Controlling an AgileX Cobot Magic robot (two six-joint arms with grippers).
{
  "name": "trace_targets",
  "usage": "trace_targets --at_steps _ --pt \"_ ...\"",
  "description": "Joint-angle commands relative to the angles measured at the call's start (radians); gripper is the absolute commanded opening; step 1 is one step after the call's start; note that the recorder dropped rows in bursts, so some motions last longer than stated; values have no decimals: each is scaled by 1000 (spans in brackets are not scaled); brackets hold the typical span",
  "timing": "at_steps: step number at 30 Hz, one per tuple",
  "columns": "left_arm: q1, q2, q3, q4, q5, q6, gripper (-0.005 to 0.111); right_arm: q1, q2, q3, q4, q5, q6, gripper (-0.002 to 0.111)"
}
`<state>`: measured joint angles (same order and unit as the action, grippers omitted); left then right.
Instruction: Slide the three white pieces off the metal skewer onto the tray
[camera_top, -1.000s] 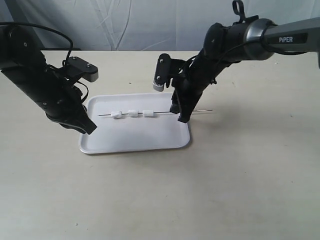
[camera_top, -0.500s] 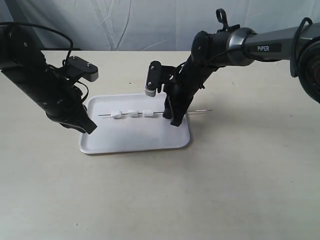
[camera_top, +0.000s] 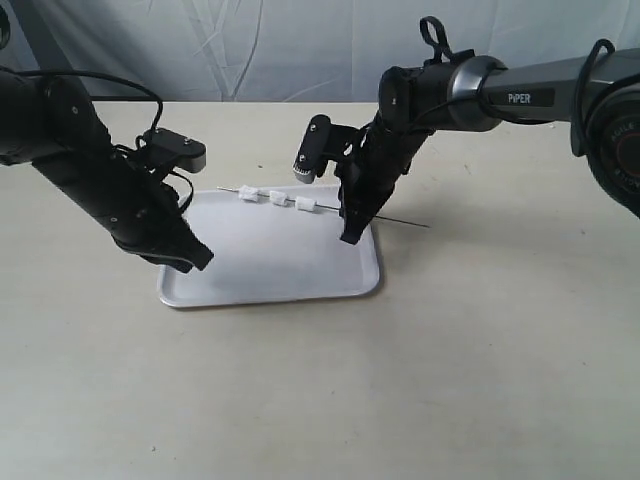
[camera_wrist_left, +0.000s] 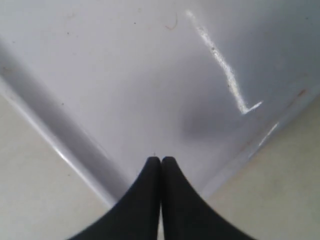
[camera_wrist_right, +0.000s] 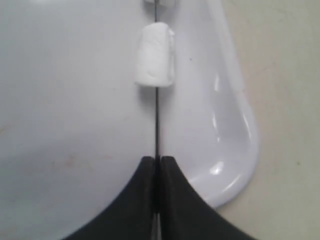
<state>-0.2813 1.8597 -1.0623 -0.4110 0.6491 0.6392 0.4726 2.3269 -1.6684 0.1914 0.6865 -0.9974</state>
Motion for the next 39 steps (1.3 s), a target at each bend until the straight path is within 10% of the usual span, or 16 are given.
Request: trace_targets --at_steps 1,13,22,39 --pt "-6 44 -4 -97 -88 -1 0 -2 31 -2 -11 111 93 -1" --pt "-6 48 -4 -163 -187 -1 0 3 -65 -3 364 -72 133 -1" --pt "-6 46 -4 -292 -155 -11 0 5 -243 20 111 59 537 -1" --pt "-6 -215 34 -467 74 9 0 5 -626 601 200 -190 608 -1"
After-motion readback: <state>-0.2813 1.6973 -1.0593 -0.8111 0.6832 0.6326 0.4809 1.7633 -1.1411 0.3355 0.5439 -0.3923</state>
